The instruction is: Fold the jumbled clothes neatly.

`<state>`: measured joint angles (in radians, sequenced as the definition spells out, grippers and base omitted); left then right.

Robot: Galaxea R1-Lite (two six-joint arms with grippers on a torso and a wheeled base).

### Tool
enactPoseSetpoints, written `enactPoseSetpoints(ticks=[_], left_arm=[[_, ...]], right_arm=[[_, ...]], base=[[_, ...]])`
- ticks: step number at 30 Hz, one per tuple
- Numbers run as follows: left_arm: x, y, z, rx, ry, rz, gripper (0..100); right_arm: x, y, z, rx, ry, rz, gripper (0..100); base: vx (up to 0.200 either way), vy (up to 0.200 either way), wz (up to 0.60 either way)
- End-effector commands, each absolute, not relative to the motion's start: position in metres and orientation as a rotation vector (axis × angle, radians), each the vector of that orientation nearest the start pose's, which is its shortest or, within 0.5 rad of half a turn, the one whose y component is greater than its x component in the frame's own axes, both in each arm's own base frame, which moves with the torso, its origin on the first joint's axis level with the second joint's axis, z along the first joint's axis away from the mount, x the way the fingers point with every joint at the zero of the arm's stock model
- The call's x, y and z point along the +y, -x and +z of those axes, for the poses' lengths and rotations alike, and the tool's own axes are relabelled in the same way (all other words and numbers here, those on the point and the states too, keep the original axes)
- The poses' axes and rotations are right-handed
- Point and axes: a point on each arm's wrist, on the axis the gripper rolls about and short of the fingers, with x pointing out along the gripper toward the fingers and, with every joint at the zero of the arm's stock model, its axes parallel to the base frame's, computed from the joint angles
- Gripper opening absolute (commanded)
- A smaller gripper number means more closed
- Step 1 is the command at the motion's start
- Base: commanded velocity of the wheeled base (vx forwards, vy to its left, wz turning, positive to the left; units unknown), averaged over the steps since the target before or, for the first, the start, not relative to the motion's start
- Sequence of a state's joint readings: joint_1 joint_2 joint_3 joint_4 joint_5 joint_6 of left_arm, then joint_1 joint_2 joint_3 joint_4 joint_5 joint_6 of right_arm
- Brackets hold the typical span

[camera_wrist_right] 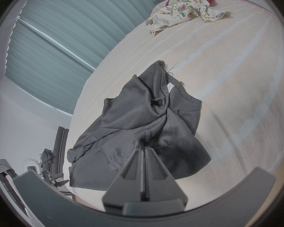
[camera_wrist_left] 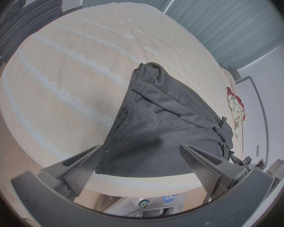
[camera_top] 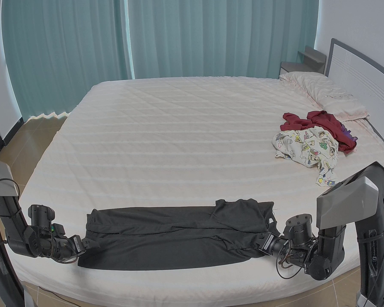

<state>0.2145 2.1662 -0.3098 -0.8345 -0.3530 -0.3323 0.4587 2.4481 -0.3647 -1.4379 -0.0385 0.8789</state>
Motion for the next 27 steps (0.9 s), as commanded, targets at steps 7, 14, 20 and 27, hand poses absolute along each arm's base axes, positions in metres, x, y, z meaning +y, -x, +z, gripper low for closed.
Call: enactPoseSetpoints(ticks=[7,14,20,27], left_arm=[[0.044,-0.24,-0.027,1.003,0.591,0.039,100],[0.044,-0.24,-0.027,1.003,0.591,0.039,100],[0.044,-0.24,-0.027,1.003,0.591,0.039,100],[0.044,-0.24,-0.027,1.003,0.591,0.039,100]], right_arm=[[0.127,-0.257,-0.038,0.724,-0.687,0.127,0],[0.123,-0.25,-0.022,0.705,-0.695,0.149,0],[0.119,-0.238,-0.014,0.727,-0.679,0.184,0],[0.114,-0.226,-0.016,0.764,-0.577,0.205,0]], base=[[0.0,0.0,0.0],[0.0,0.0,0.0],[0.0,0.0,0.0],[0.0,0.0,0.0]])
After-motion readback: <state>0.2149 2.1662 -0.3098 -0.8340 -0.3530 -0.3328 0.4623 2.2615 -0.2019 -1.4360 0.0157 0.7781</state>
